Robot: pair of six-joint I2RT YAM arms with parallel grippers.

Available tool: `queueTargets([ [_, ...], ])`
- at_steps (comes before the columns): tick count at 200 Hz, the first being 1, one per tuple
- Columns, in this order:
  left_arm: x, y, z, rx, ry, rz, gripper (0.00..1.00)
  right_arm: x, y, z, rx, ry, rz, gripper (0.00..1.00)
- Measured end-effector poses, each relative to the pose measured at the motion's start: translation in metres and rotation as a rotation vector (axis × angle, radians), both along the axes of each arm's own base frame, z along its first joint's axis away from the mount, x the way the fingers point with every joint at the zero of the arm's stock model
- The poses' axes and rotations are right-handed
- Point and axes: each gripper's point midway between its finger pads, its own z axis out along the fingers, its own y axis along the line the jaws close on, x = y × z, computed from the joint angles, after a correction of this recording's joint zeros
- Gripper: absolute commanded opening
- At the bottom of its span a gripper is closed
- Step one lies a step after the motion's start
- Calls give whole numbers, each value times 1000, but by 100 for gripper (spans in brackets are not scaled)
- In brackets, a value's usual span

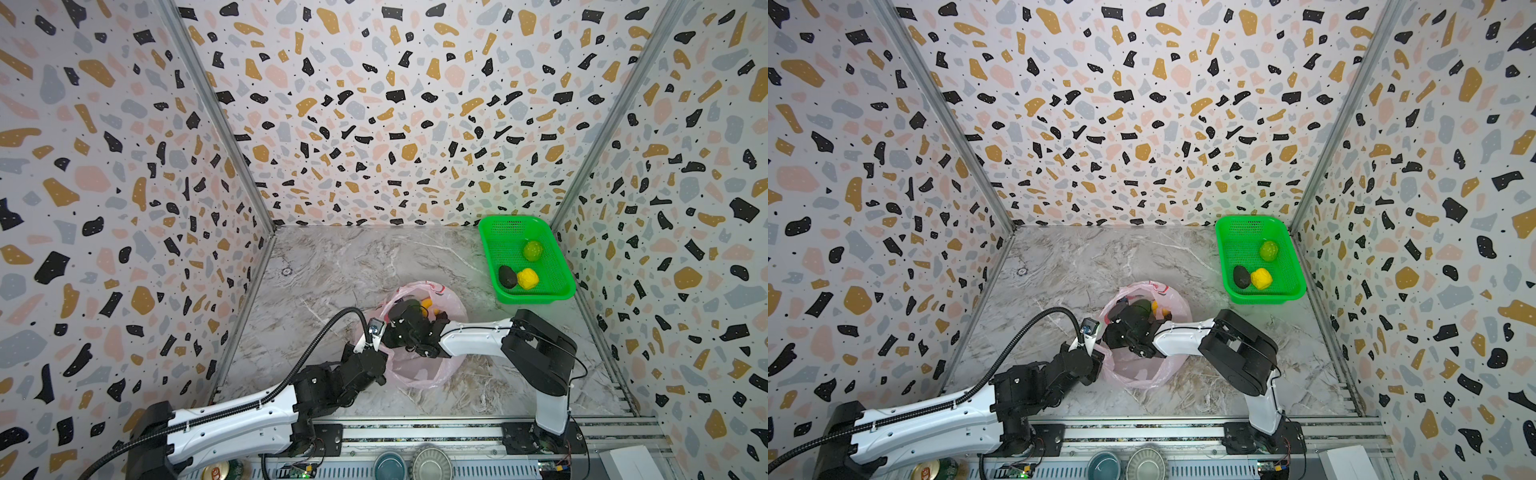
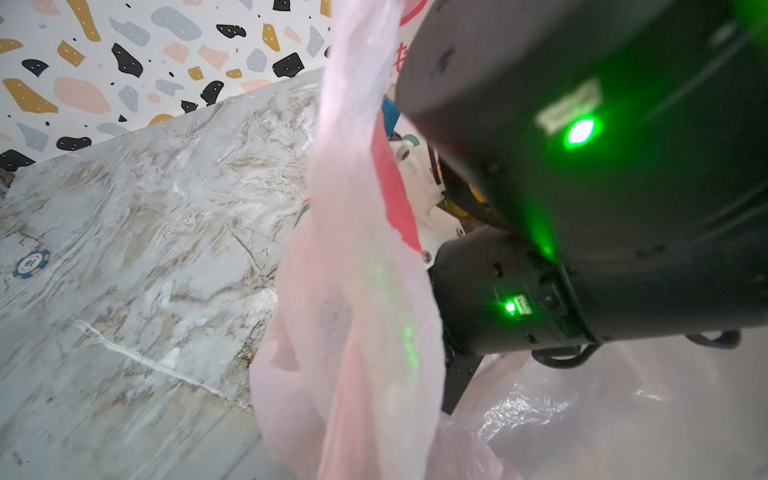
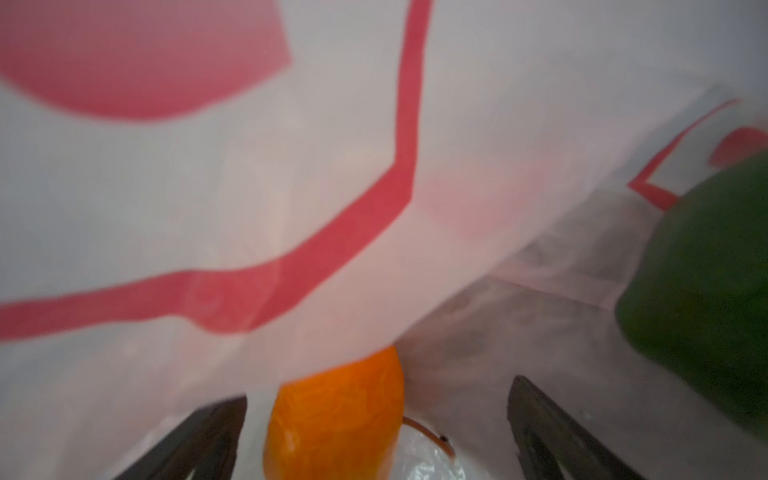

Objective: Untie the knot of the plastic bag and take out the fruit
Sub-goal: 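Lower the open right gripper into the bag toward the small orange fruit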

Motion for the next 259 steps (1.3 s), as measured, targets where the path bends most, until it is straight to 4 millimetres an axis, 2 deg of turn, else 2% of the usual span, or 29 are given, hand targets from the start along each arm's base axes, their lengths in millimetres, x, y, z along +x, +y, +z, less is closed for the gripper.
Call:
queueTargets([
  [53,1,1,2,-16,-5,0,0,-7,-3,-5,-40,-1,35,99],
  [93,0,-1,3,-21,-3,-5,0,1,-8,-9,-91,-13,7,99],
  [143,-2,-7,-9,12,29,-31,0,19,-44,-11,-150,-31,-87,99],
  [168,-3,-9,-12,16,44,-42,0,28,-54,-7,-161,-38,-118,99],
  [204,-3,-8,-9,-8,42,-34,0,25,-47,7,-123,-53,-95,100],
  [259,-3,-7,-6,-22,38,-29,0,27,-30,8,-85,-68,-53,96],
])
